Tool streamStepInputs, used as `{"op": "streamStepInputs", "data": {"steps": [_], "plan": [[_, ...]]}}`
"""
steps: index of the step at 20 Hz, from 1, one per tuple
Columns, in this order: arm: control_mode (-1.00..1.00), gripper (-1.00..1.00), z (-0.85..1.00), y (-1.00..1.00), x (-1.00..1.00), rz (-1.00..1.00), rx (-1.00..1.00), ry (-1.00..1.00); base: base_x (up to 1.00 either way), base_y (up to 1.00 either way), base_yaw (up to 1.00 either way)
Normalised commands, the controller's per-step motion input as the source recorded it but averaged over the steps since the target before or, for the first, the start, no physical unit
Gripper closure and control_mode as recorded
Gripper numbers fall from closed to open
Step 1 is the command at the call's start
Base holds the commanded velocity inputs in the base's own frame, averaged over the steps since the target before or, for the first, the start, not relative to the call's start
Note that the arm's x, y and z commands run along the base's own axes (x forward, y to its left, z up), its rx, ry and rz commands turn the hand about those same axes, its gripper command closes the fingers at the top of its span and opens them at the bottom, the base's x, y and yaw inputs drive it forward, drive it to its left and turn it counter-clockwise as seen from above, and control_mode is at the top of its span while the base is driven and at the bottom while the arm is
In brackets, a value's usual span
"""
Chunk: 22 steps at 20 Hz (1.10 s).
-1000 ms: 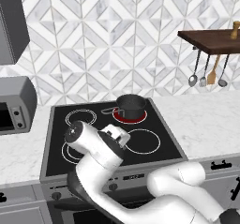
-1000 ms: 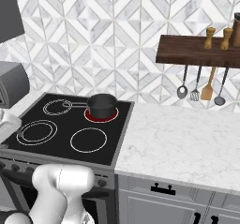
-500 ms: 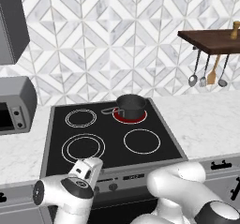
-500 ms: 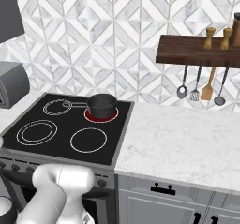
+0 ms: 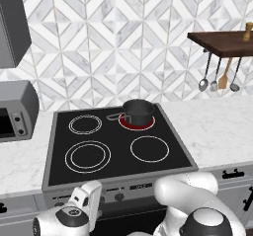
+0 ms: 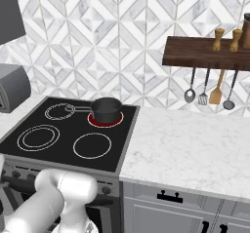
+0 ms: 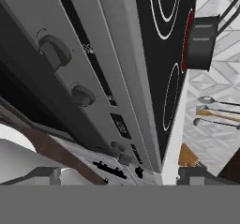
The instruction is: Turn off the rear right burner of the stove.
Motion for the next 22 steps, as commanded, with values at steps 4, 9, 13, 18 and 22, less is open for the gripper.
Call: {"op": "streamStepInputs", "data": {"steps": [4, 9, 13, 18, 22], "plan": [[-1.00, -1.00, -0.38, 0.03, 0.12, 0.00, -0.05, -0.08, 0.00, 0.00, 0.00], [-1.00, -1.00, -0.32, 0.01, 0.22, 0.00, 0.00, -0.02, 0.00, 0.00, 0.00], [-1.00, -1.00, -0.25, 0.00, 0.34, 0.02, 0.00, 0.00, 0.00, 0.00, 0.00], [-1.00, -1.00, -0.34, 0.00, 0.34, 0.08, 0.00, 0.00, 0.00, 0.00, 0.00], [-1.00, -1.00, -0.45, 0.00, 0.15, 0.12, 0.00, 0.00, 0.00, 0.00, 0.00]]}}
